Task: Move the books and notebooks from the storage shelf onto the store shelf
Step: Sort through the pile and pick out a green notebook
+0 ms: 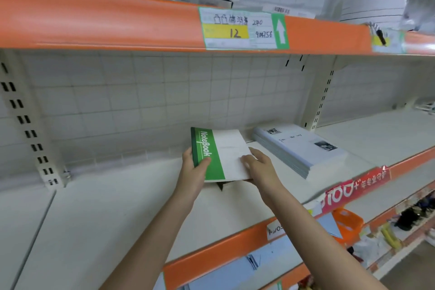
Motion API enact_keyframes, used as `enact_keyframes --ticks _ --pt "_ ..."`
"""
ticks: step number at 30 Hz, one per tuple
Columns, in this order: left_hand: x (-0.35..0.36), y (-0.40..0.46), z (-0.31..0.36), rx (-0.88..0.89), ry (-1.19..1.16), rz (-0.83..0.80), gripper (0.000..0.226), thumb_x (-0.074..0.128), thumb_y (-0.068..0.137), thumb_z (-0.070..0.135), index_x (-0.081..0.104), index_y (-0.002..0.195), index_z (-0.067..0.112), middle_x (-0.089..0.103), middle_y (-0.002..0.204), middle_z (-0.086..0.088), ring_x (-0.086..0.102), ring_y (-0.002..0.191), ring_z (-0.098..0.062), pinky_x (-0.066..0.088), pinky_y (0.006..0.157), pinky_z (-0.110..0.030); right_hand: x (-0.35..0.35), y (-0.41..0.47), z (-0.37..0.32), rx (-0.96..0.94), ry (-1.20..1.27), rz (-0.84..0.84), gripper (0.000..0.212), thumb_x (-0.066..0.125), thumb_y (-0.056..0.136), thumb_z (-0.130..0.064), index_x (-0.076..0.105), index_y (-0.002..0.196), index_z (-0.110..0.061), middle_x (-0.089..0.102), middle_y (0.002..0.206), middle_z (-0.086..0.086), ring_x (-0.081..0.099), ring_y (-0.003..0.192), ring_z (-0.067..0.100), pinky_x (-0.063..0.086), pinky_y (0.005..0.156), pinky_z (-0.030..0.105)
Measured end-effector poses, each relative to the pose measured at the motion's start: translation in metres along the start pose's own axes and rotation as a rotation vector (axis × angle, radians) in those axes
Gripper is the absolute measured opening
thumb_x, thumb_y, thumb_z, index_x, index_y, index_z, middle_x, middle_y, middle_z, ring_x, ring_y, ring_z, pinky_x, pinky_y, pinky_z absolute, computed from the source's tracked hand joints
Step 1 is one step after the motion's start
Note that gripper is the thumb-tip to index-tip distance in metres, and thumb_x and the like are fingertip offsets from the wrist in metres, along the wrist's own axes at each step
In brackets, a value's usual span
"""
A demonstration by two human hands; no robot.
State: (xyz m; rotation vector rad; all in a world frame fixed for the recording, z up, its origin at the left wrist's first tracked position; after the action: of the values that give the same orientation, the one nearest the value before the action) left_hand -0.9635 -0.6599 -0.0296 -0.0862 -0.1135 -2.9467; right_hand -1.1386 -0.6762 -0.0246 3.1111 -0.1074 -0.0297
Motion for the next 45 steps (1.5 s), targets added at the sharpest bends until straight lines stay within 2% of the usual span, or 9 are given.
enact_keyframes --ticks 4,13,18,24,27,31,36,38,45 --pt "0.011 0.011 -0.006 -0.029 0.005 0.038 0.034 0.046 0.098 0.014 0.042 0.131 0.014 0.058 0.103 0.006 0.055 0.085 -0.002 0.040 0.065 -0.017 -0.012 0.019 0.002 0.003 -0.013 0.006 0.029 0.043 0.093 -0.006 0.061 0.086 -0.029 0.065 0.091 -0.008 0.061 0.086 0.016 0.052 0.085 0.036" --pt "0.032 0.034 -0.020 -0.076 0.021 0.140 0.030 0.042 0.099 0.016 0.047 0.129 0.012 0.062 0.111 -0.003 0.060 0.084 -0.008 0.045 0.059 -0.015 -0.022 0.073 0.013 -0.002 -0.106 -0.091 0.024 0.045 0.095 -0.013 0.059 0.113 -0.022 0.061 0.098 -0.009 0.057 0.085 0.006 0.044 0.070 0.021" --pt "0.033 0.042 -0.025 -0.083 0.035 0.324 0.018 0.042 0.096 0.009 0.058 0.094 0.016 0.058 0.104 -0.012 0.057 0.080 -0.017 0.047 0.054 -0.012 -0.019 0.095 0.023 -0.001 -0.189 -0.207 0.025 0.049 0.093 -0.015 0.057 0.116 -0.017 0.060 0.115 0.001 0.055 0.105 0.020 0.043 0.089 0.032" --pt "0.045 0.048 -0.047 -0.141 0.091 0.402 0.019 0.044 0.094 0.012 0.061 0.089 0.020 0.058 0.112 -0.015 0.063 0.087 -0.024 0.050 0.066 -0.028 -0.022 0.114 0.036 -0.049 -0.319 -0.300 0.028 0.061 0.079 -0.028 0.057 0.103 -0.013 0.056 0.120 0.012 0.054 0.112 0.028 0.047 0.095 0.037" --pt "0.043 0.053 -0.048 -0.107 0.171 0.442 0.023 0.043 0.095 0.010 0.061 0.088 0.023 0.057 0.111 -0.011 0.061 0.087 -0.021 0.050 0.068 -0.025 -0.019 0.119 0.050 -0.039 -0.379 -0.379 0.047 0.061 0.082 -0.032 0.054 0.122 -0.007 0.035 0.138 0.005 0.038 0.113 0.008 0.032 0.097 0.018" --pt "0.032 0.069 -0.075 -0.075 0.359 0.430 0.046 0.041 0.077 0.029 0.063 0.113 0.011 0.053 0.123 -0.020 0.058 0.106 -0.028 0.047 0.098 -0.046 -0.018 0.130 0.076 0.004 -0.448 -0.436 0.046 0.057 0.093 -0.021 0.042 0.132 -0.002 0.020 0.146 0.006 0.038 0.113 0.012 0.026 0.086 0.013" --pt "0.034 0.063 -0.076 -0.154 0.498 0.436 0.017 0.040 0.083 0.006 0.053 0.074 0.012 0.048 0.100 -0.018 0.050 0.073 -0.024 0.046 0.090 -0.052 -0.016 0.130 0.081 -0.020 -0.512 -0.456 0.057 0.056 0.093 -0.023 0.032 0.139 0.001 0.015 0.150 0.007 0.039 0.120 0.016 0.026 0.082 0.011" --pt "0.037 0.059 -0.069 -0.165 0.544 0.452 0.031 0.037 0.086 -0.006 0.039 0.063 0.014 0.038 0.091 -0.016 0.037 0.062 -0.015 0.043 0.089 -0.054 -0.015 0.128 0.079 -0.042 -0.538 -0.458 0.059 0.056 0.093 -0.022 0.029 0.139 0.003 0.015 0.150 0.009 0.038 0.124 0.018 0.025 0.081 0.010" --pt "0.042 0.058 -0.068 -0.221 0.751 0.410 0.024 0.034 0.095 0.005 0.051 0.111 -0.001 0.036 0.126 -0.018 0.039 0.092 -0.022 0.033 0.081 -0.026 -0.010 0.123 0.070 -0.120 -0.651 -0.513 0.073 0.052 0.095 -0.025 0.011 0.145 0.009 0.005 0.155 0.014 0.033 0.132 0.023 0.028 0.090 0.017"
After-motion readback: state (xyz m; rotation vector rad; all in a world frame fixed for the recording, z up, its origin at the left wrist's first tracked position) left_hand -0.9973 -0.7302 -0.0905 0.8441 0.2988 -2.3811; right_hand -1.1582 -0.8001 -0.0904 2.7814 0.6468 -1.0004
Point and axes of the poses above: each hand's wrist, its own y-axis towards the middle knuckle, its own x-axis out of the palm, z = x × y, the point moved 10 cm from there along y, towards the middle knuckle
